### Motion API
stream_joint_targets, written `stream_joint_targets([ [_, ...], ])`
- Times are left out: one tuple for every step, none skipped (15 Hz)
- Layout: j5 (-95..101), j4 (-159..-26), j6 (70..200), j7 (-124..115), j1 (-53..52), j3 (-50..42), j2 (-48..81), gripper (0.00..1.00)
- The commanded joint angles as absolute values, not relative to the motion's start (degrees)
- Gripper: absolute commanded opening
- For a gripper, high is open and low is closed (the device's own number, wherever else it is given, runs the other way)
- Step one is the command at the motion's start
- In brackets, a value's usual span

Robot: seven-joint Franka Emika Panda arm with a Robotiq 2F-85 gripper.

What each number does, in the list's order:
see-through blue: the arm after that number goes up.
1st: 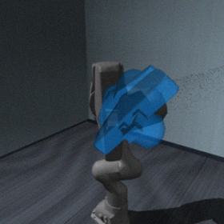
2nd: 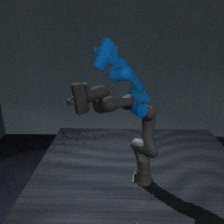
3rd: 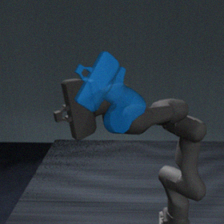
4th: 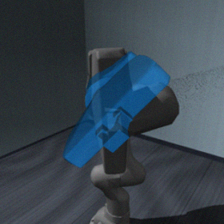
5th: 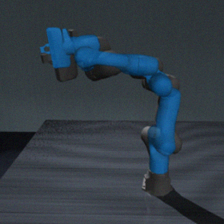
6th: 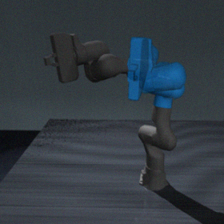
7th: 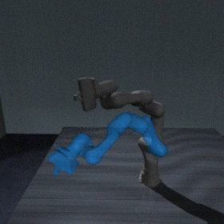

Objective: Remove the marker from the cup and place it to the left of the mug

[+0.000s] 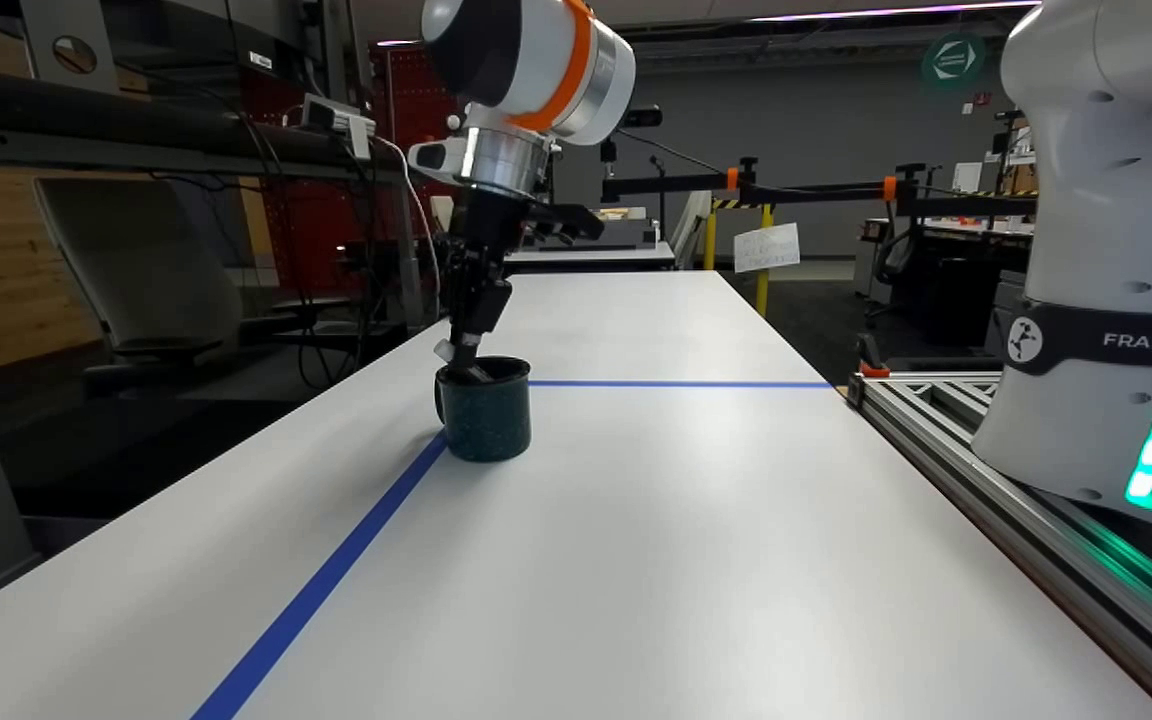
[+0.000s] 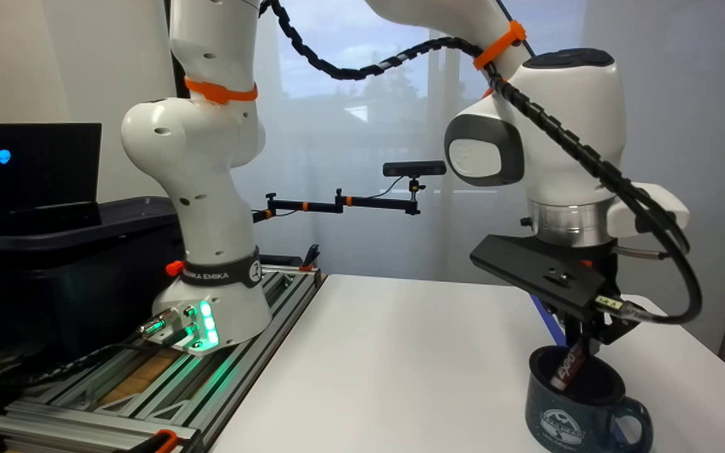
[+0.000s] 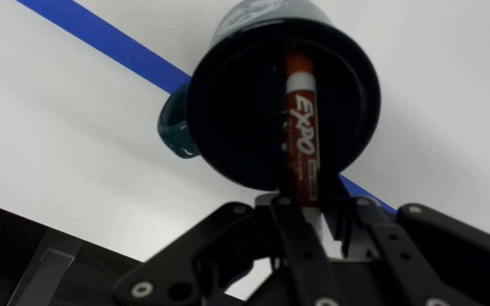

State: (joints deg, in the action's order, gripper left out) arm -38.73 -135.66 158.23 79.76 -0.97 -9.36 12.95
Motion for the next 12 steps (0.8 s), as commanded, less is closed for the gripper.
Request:
stream_joint_targets([
  [-32.64, -140.21, 157.26, 76.67, -2.65, -10.99, 6.39, 0.05],
  [-30.77, -140.8, 157.52, 75.61, -2.91, -11.24, 5.56, 0.05],
  [-28.98, -141.37, 157.6, 74.79, -3.14, -11.31, 4.55, 0.05],
  [-27.29, -141.86, 157.67, 74.3, -3.32, -11.3, 3.63, 0.05],
  [-25.3, -142.46, 157.68, 73.34, -3.64, -11.3, 2.59, 0.05],
  [-23.56, -142.8, 157.31, 72.92, -3.74, -11.13, 1.83, 0.05],
  [-21.57, -143.05, 156.62, 72.22, -3.94, -10.91, 1.27, 0.05],
  [-19.02, -143.3, 156.13, 70.87, -0.36, -6.89, 0.72, 0.05],
  [-17.04, -143.52, 155.94, 69.94, -0.55, -6.37, 0.52, 0.05],
  [-15.7, -143.66, 154.77, 69.51, -0.28, -5.45, -0.11, 0.05],
  [-14.11, -143.8, 154.28, 68.65, -0.25, -4.71, -0.39, 0.05],
  [-12.69, -143.73, 153.41, 67.98, -0.34, -3.98, -0.53, 0.05],
])
